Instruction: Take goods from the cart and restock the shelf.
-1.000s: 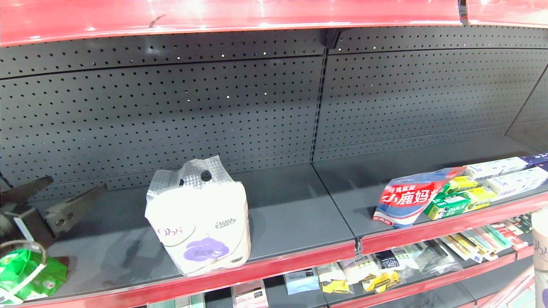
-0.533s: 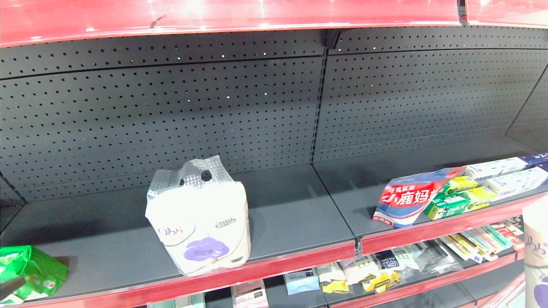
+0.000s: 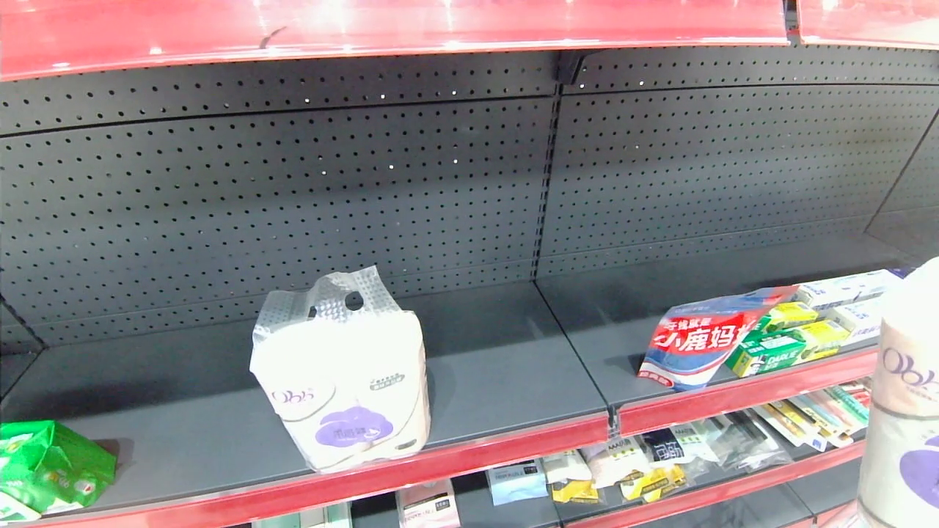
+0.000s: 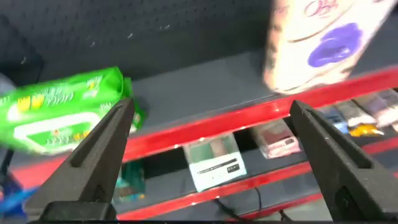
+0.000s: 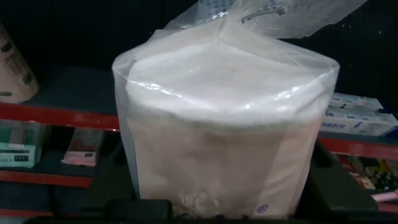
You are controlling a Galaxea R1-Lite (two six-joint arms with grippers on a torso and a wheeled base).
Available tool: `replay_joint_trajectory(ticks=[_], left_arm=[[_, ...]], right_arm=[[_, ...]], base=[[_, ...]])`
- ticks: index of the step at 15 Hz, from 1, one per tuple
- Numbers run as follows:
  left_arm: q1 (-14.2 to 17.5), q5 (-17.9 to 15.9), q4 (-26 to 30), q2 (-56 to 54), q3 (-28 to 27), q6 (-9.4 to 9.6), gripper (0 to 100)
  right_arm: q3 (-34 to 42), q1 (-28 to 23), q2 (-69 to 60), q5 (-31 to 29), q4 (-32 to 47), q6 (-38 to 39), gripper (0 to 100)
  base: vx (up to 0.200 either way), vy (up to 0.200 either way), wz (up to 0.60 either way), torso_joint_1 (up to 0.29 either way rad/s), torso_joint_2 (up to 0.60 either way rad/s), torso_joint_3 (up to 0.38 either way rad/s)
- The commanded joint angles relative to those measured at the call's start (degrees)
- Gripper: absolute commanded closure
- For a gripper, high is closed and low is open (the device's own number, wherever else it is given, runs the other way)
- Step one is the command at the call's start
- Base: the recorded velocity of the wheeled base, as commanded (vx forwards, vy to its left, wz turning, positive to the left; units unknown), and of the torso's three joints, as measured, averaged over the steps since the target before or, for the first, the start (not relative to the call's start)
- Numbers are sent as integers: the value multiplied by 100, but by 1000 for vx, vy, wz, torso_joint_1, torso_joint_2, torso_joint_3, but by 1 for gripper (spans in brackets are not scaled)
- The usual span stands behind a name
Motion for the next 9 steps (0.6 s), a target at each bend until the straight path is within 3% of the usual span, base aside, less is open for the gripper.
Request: replay_joint_trajectory(ticks=[1, 3, 6, 8, 9], left_arm=[[-2, 6, -168, -138, 171, -185, 0], [-19, -188, -256, 143, 171, -176, 0], [148, 23, -941, 601, 145, -185, 0], [693, 50, -1012, 820, -66, -185, 0], [728, 41, -1012, 759, 74, -185, 0]], right_arm=[[-248, 8, 387, 123, 23, -48, 100], [-205, 8, 422, 396, 23, -66, 100], [-178, 8, 457, 449, 6, -22, 100], [-161, 8, 475, 449, 14, 66, 100], [-152, 8, 492, 457, 14, 66, 100]], base=[[0, 0, 0, 0, 0, 0], [0, 0, 0, 0, 0, 0], [0, 0, 0, 0, 0, 0], [0, 0, 0, 0, 0, 0], [0, 0, 0, 0, 0, 0]])
